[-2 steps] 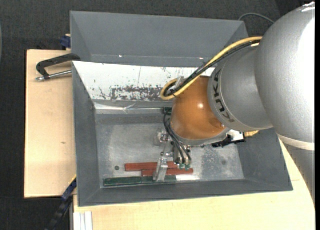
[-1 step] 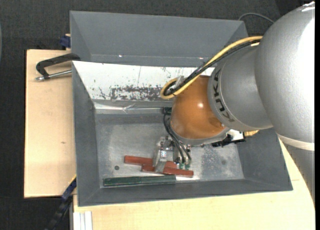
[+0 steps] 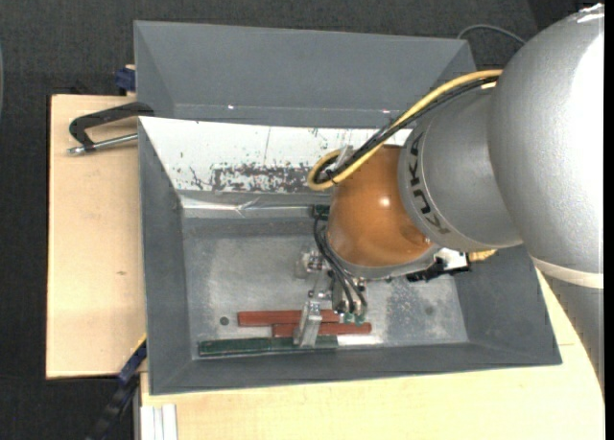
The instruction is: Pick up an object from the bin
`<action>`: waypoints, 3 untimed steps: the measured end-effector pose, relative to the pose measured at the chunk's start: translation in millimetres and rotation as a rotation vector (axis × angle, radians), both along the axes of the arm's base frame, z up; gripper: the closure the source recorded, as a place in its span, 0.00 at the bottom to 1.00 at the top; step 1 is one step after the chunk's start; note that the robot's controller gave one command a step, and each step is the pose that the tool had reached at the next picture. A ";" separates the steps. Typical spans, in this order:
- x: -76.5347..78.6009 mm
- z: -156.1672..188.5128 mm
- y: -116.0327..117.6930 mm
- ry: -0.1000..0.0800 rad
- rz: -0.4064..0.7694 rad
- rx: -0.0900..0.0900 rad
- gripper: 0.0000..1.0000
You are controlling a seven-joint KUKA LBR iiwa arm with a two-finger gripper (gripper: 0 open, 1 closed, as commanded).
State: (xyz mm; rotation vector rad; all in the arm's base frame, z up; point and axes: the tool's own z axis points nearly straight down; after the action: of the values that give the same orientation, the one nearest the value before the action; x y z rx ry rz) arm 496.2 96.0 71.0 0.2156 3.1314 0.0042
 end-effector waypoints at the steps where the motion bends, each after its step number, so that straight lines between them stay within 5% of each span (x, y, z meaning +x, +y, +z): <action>1: 0.7 1.2 0.3 -0.003 0.000 0.001 1.00; 2: 0.0 0.0 0.0 0.000 0.000 0.000 0.00; 3: 0.5 1.6 0.3 -0.003 0.001 0.001 1.00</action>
Offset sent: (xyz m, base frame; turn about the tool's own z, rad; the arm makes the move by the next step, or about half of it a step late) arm 0.0000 0.0000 0.0000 0.0000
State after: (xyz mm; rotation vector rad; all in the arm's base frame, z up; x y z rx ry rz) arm 496.7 96.3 72.7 0.2146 3.1289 0.0059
